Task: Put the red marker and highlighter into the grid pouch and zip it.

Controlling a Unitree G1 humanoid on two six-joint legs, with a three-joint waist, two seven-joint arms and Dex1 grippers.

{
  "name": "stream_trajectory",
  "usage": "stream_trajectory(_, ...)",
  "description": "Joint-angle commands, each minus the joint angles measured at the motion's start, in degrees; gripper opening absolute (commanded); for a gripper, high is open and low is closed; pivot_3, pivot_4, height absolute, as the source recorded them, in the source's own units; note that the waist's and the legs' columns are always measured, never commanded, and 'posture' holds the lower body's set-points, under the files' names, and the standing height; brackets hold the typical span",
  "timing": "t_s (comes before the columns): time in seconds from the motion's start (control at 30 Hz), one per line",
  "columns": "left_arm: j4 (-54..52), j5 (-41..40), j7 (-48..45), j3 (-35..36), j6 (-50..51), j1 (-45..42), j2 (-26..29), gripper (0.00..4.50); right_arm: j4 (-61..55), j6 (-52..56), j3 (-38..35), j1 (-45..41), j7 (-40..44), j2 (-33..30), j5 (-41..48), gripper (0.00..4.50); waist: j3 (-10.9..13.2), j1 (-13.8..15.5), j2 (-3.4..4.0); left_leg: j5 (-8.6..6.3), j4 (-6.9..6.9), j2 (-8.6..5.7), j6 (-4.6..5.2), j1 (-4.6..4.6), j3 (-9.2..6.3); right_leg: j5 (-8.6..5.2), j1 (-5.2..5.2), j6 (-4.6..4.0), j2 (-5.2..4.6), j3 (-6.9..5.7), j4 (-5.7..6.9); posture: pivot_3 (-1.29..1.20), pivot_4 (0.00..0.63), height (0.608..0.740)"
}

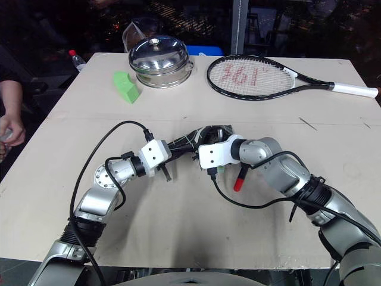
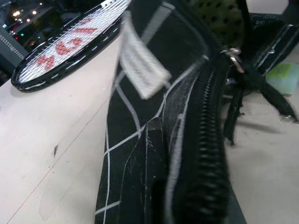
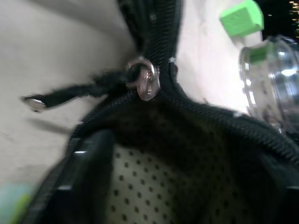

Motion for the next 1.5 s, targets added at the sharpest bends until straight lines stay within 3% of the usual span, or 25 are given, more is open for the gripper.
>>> stream_trajectory(0.03, -0.9, -0.8, 0.8, 1.6, 0.1, -0.1, 0.4, 0.00, -0.9, -0.6, -3.8, 0.3, 0.3, 0.8, -1.3, 4.45, 0.0, 0.0, 0.00, 0.00, 0.00, 0.00, -0.01, 0.00, 0.00, 0.00, 0.00, 0.00, 0.00, 0.00, 0.00, 0.00, 0.150, 0.740)
stream_trajectory(0.13, -0.7, -2.8, 0.9, 3.8, 0.7, 0.3, 0.8, 0.00, -5.5, 7.1, -10.8, 3.2, 1.0, 2.4, 4.3, 4.45, 0.0, 0.1, 0.00, 0.01, 0.00, 0.00, -0.01, -0.01, 0.01, 0.01, 0.00, -0.01, -0.01, 0.00, 0.00, 0.00, 0.150, 0.740)
stream_trajectory(0.23, 0.2, -4.9, 0.6, 6.5, 1.1, 0.9, 2.0, 0.00, -16.0, 27.8, -21.4, 6.6, 3.9, 6.4, 16.9, 4.45, 0.0, 0.0, 0.00, 0.01, 0.01, 0.01, -0.02, -0.04, -0.05, 0.01, 0.01, -0.01, -0.01, 0.04, 0.01, 0.00, 0.150, 0.740)
stream_trajectory(0.37, 3.5, -5.0, 1.0, 8.8, 0.6, 0.7, 3.6, 0.00, -30.6, 61.0, -26.3, 7.2, 0.8, 9.5, 19.1, 4.45, 0.0, 0.1, 0.01, 0.01, 0.01, 0.05, -0.03, -0.02, -0.12, 0.02, 0.01, -0.03, -0.12, 0.03, 0.10, 0.00, 0.150, 0.740)
stream_trajectory(0.47, 5.5, -4.9, 1.1, 9.2, -0.1, -0.2, 3.7, 0.00, -31.7, 79.5, -29.0, 6.2, -2.3, 16.9, 21.4, 4.45, 0.0, -0.1, -0.01, -0.09, 0.01, 0.04, 0.14, 0.00, -0.20, 0.01, 0.01, -0.05, -0.21, -0.03, 0.11, 0.00, 0.150, 0.740)
stream_trajectory(0.53, 6.0, -4.8, 1.0, 9.0, -0.7, -0.5, 3.6, 0.00, -29.0, 84.9, -30.4, 6.3, -7.6, 22.5, 19.6, 4.45, 0.0, -0.1, -0.02, -0.08, 0.03, 0.04, 0.13, 0.00, -0.24, 0.02, 0.01, -0.07, -0.20, -0.04, 0.18, 0.00, 0.150, 0.740)
stream_trajectory(0.83, 7.7, -4.1, 0.3, 8.0, -2.9, -1.4, 3.7, 0.00, -12.0, 85.7, -28.6, 4.3, -20.8, 32.4, 17.8, 4.45, -0.1, -0.3, -0.07, -0.06, 0.02, -0.07, 0.12, -0.01, -0.16, 0.02, -0.02, -0.07, -0.10, -0.17, 0.24, 0.00, 0.150, 0.740)
stream_trajectory(0.93, 8.0, -3.8, 0.5, 7.6, -3.4, -1.5, 3.5, 0.00, -7.2, 83.6, -24.3, 4.1, -23.2, 30.6, 17.1, 3.66, -0.2, -0.5, -0.19, -0.06, 0.02, -0.04, 0.11, 0.09, -0.16, 0.02, 0.01, -0.07, -0.06, -0.17, 0.31, 0.00, 0.150, 0.740)
stream_trajectory(1.0, 7.1, -3.8, 0.8, 7.3, -3.6, -1.0, 3.2, 0.00, -5.4, 81.3, -21.2, 4.5, -22.6, 29.1, 18.0, 2.63, -0.2, -0.7, -0.20, -0.06, 0.02, -0.03, 0.10, 0.22, -0.11, 0.01, 0.08, -0.06, -0.09, -0.14, 0.37, 0.00, 0.150, 0.740)
stream_trajectory(1.07, 6.3, -3.9, 1.0, 7.3, -3.5, -0.5, 3.1, 0.00, -5.7, 80.2, -19.4, 4.4, -22.3, 27.4, 18.3, 2.30, -0.3, -0.7, -0.33, -0.06, 0.02, -0.03, 0.10, 0.25, -0.13, 0.01, 0.10, -0.07, -0.10, -0.14, 0.41, 0.00, 0.150, 0.740)
stream_trajectory(1.17, 6.3, -3.8, 1.2, 7.6, -3.3, 0.0, 2.9, 0.00, -8.2, 78.5, -17.3, 3.3, -20.9, 23.1, 19.9, 0.73, -0.3, -0.5, -0.35, -0.05, 0.03, -0.07, 0.11, 0.25, -0.11, 0.01, 0.11, -0.06, -0.20, -0.13, 0.41, 0.00, 0.150, 0.740)
stream_trajectory(1.23, 6.6, -3.8, 1.2, 7.7, -3.4, 0.0, 2.9, 0.00, -10.9, 74.9, -15.9, 2.6, -18.8, 19.3, 20.9, 0.34, -0.3, 0.0, -0.35, -0.05, 0.05, -0.07, 0.11, 0.22, -0.14, 0.01, 0.12, -0.06, -0.22, -0.14, 0.40, 0.00, 0.150, 0.740)
stream_trajectory(1.27, 6.9, -3.9, 1.1, 7.8, -3.4, -0.1, 2.9, 0.00, -12.6, 72.4, -14.8, 2.2, -17.3, 16.7, 21.4, 0.19, -0.3, 0.1, -0.34, -0.05, 0.06, -0.11, 0.12, 0.18, -0.16, 0.01, 0.10, -0.06, -0.22, -0.15, 0.40, 0.00, 0.150, 0.740)
stream_trajectory(1.5, 9.4, -4.5, -1.8, 7.6, -5.7, -1.3, 4.0, 0.00, -25.6, 59.2, -5.9, -4.4, -3.3, -6.9, 21.3, 0.19, -0.1, -0.5, -0.20, -0.08, 0.03, -0.07, 0.16, -0.08, -0.17, 0.01, -0.08, -0.04, -0.24, -0.14, 0.18, 0.00, 0.150, 0.740)
